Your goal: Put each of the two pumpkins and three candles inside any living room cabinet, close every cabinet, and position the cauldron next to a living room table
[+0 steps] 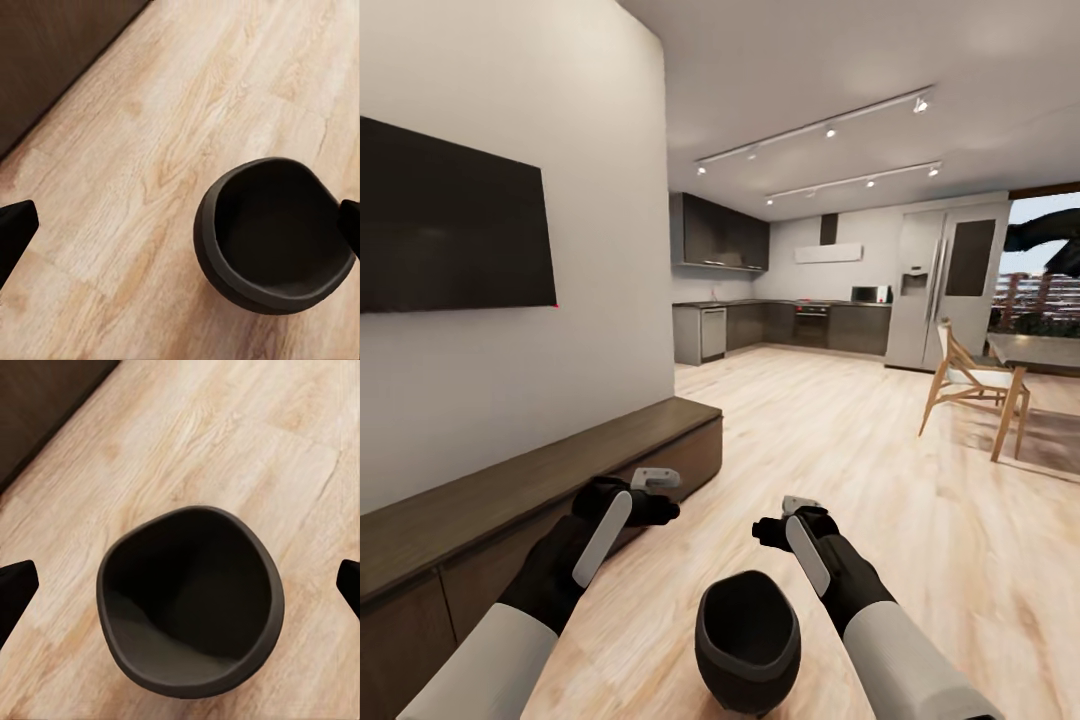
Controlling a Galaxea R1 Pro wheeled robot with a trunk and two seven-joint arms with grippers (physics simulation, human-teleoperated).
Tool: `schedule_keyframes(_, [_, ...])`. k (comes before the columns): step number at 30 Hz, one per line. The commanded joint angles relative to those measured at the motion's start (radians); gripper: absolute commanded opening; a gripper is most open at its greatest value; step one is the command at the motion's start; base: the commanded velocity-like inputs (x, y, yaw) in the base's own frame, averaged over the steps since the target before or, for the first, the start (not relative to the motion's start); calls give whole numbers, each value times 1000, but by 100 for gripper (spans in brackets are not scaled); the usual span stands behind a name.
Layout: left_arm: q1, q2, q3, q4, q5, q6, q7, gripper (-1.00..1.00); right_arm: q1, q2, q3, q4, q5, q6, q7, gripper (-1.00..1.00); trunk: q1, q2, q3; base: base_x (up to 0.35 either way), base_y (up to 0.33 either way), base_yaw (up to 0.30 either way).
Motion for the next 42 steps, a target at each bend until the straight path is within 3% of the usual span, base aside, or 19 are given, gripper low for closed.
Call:
schedule_keyframes(1, [-1,0,-1,0,10,3,10,100,0,-1,3,-2,-11,2,-9,100,0,-1,-1,192,-238,260])
schedule_keyframes(17, [-1,0,-1,0,10,3,11,100,0,-1,2,-2,-12,1,-9,100,0,-1,-1,79,-217,53])
schedule_keyframes(37, [-2,0,-1,-6,13,4,9,100,0,-1,0,-2,-12,1,-8,100,1,-1,-5,1,-16,0])
schedule_keyframes(42, [-2,0,-1,-4,12,4,9,100,0,-1,-1,-2,-12,1,-8,100,3,-2,-24,0,0,0])
